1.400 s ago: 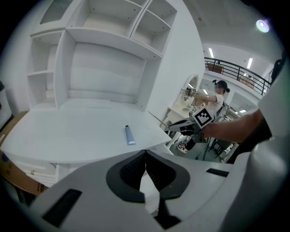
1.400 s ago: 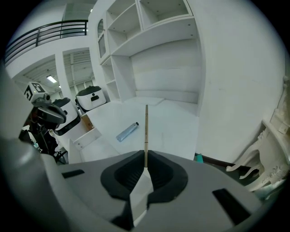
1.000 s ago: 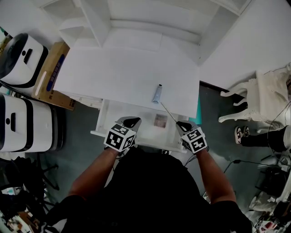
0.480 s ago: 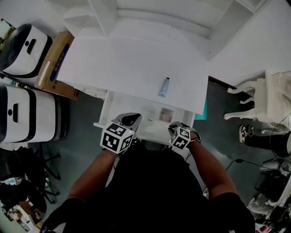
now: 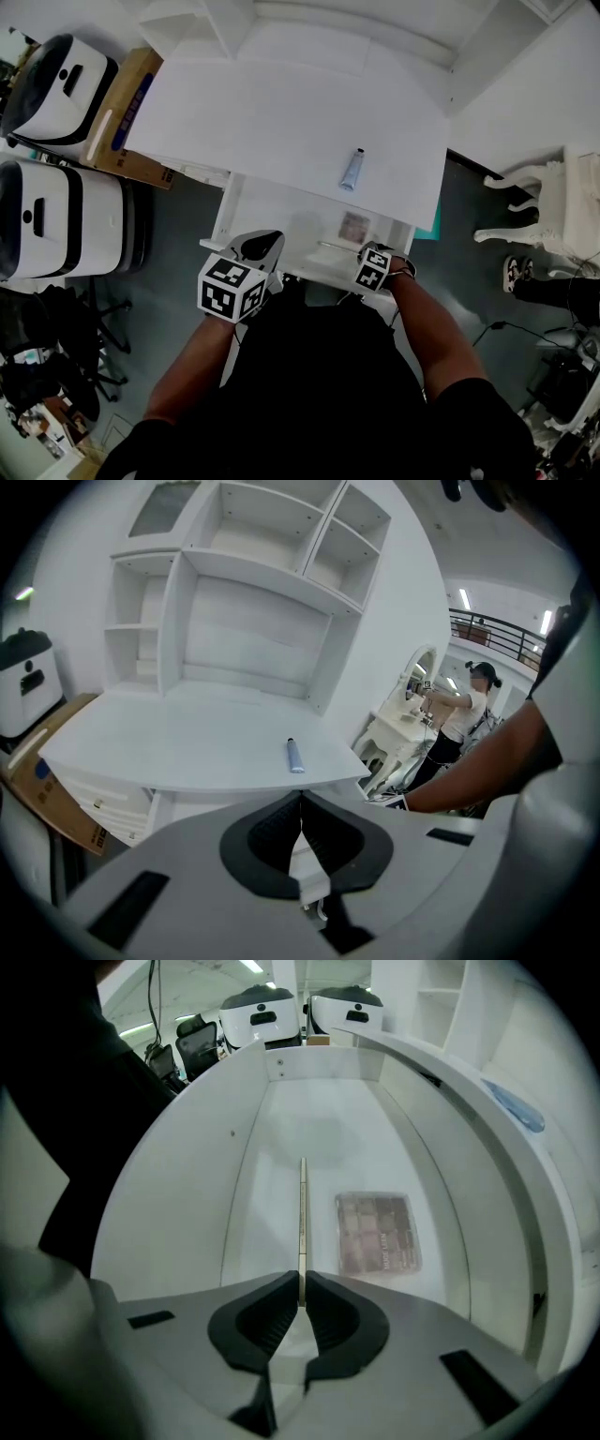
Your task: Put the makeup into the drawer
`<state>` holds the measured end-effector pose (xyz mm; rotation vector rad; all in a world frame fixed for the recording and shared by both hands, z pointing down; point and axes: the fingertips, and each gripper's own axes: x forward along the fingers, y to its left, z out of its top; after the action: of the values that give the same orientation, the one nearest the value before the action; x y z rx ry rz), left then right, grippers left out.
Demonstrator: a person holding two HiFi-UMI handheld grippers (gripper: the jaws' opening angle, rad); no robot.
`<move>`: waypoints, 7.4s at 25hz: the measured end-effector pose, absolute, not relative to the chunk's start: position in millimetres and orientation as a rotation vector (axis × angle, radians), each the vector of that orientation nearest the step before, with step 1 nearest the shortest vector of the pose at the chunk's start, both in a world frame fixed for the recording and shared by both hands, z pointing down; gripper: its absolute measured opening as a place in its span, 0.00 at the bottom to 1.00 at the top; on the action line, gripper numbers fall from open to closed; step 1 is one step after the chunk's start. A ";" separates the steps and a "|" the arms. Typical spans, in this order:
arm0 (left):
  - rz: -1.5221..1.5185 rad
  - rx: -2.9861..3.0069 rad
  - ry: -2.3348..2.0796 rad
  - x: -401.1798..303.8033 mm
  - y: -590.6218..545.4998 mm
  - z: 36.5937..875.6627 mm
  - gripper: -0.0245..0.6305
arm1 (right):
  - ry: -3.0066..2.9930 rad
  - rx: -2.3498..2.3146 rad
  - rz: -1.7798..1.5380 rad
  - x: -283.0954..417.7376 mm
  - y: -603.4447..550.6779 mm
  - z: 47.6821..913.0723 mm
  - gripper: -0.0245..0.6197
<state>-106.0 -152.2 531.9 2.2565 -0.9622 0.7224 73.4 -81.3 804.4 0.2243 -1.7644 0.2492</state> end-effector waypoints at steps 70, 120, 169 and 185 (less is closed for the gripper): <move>0.641 2.542 -0.720 -17.6 -171.3 489.4 0.05 | -2.479 1.359 0.812 107.7 -148.6 489.6 0.08; 0.633 2.268 -1.068 -165.4 -169.6 528.1 0.05 | -2.036 1.497 1.035 63.9 -315.1 645.9 0.26; 0.634 2.326 -0.978 -164.0 -168.8 529.1 0.05 | -2.173 1.495 1.233 56.9 -276.5 580.7 0.24; 0.722 2.406 -0.791 -101.0 -173.5 536.3 0.05 | -1.917 1.554 1.394 110.8 -168.5 667.0 0.24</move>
<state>-101.0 -173.5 536.3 2.4058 -0.7910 0.7216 110.8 -168.5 667.0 1.5536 -1.9169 1.3940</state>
